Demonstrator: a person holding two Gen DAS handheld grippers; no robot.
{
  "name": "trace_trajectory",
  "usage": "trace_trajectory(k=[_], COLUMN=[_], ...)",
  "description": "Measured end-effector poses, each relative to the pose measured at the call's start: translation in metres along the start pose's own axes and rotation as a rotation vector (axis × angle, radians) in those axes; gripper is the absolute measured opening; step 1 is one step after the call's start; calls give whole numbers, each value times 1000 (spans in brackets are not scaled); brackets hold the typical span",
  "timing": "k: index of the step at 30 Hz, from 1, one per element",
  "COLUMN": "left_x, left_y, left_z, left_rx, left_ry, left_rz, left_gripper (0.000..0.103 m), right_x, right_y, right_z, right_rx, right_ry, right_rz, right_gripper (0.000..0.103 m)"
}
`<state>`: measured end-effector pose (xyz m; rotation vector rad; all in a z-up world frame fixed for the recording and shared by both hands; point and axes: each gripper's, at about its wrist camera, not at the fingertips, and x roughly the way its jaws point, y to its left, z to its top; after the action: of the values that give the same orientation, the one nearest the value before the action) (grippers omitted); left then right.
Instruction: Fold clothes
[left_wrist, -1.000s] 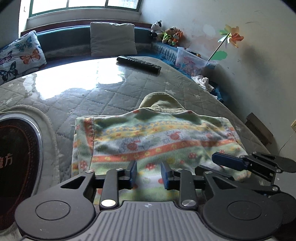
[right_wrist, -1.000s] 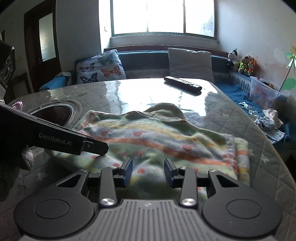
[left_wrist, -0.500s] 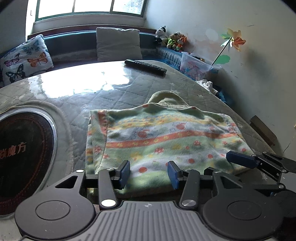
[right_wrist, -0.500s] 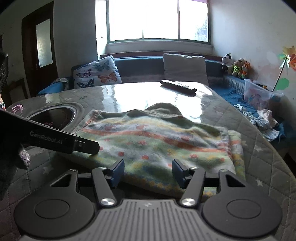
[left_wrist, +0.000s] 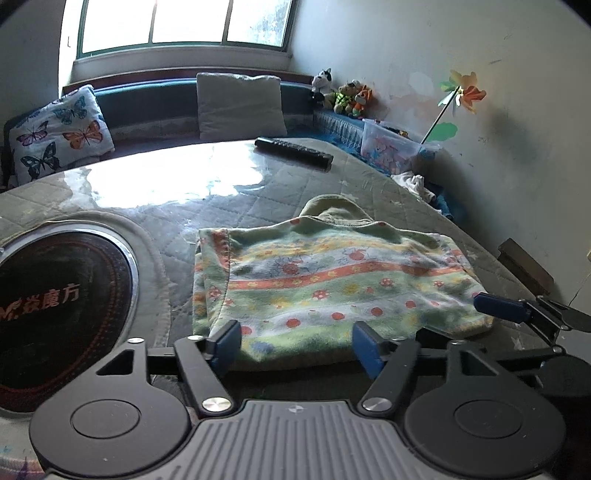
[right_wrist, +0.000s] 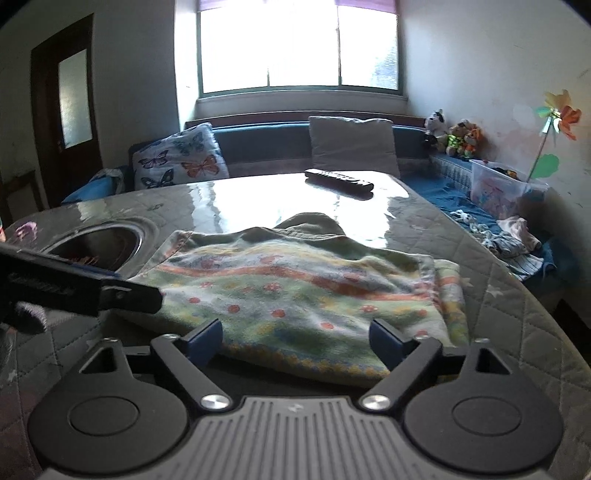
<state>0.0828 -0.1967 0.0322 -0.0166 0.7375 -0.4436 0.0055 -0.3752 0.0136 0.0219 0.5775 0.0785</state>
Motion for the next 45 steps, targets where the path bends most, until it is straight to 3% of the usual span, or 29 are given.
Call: trace_trajectory(k=[5,13,19,45], left_x=[-11,-27,-37,-63], left_y=[0,1,1,4], left_z=[-5,-17,-24,-48], left_rx=[4,24,37,40], left_ry=[-25,-60,-82,-44], left_rz=[5,6,5,20], left_gripper=[85,103,103,103], right_x=[-6,-13,-17,-42], right_y=[1,8,17,43], right_z=[-1,-4,-8,-18], right_rx=[14,20,2,58], right_ry=[-17,-16,-9,-15], right_rz=[-26,-65,-119,-157], right_gripper=[103,103,103,103])
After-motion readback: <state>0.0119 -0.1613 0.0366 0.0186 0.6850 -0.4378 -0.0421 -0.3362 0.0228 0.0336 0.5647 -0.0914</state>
